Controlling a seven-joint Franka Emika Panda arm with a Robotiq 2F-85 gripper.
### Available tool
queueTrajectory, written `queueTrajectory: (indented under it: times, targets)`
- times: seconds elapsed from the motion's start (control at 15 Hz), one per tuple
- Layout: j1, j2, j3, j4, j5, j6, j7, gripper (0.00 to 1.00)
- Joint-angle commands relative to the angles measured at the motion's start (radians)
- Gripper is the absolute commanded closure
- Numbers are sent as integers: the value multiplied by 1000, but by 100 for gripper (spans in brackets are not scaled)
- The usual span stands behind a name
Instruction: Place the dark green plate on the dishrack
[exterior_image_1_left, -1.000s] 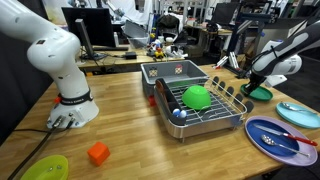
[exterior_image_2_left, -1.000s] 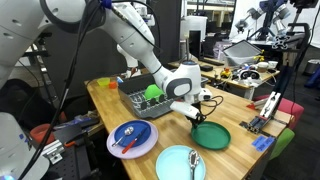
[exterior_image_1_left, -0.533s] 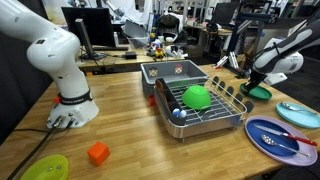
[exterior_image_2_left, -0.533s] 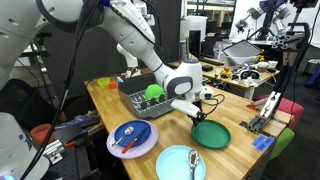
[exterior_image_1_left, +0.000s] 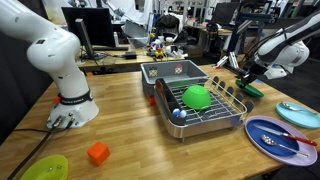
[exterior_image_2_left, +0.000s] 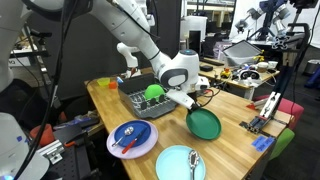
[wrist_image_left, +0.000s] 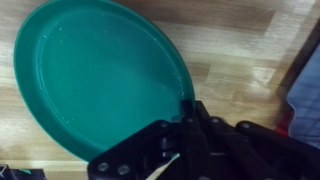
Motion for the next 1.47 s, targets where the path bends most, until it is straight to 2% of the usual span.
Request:
queueTrajectory:
  times: [0.0, 0.67, 1.13, 1.4]
  targets:
    - [-91, -65, 106, -87, 97, 44, -98, 99]
    - [-207, -187, 272, -187, 307, 193, -267, 99]
    - [-375, -230, 493, -219, 485, 225, -423, 99]
    - [-466, -250, 595, -246, 518, 158, -497, 99]
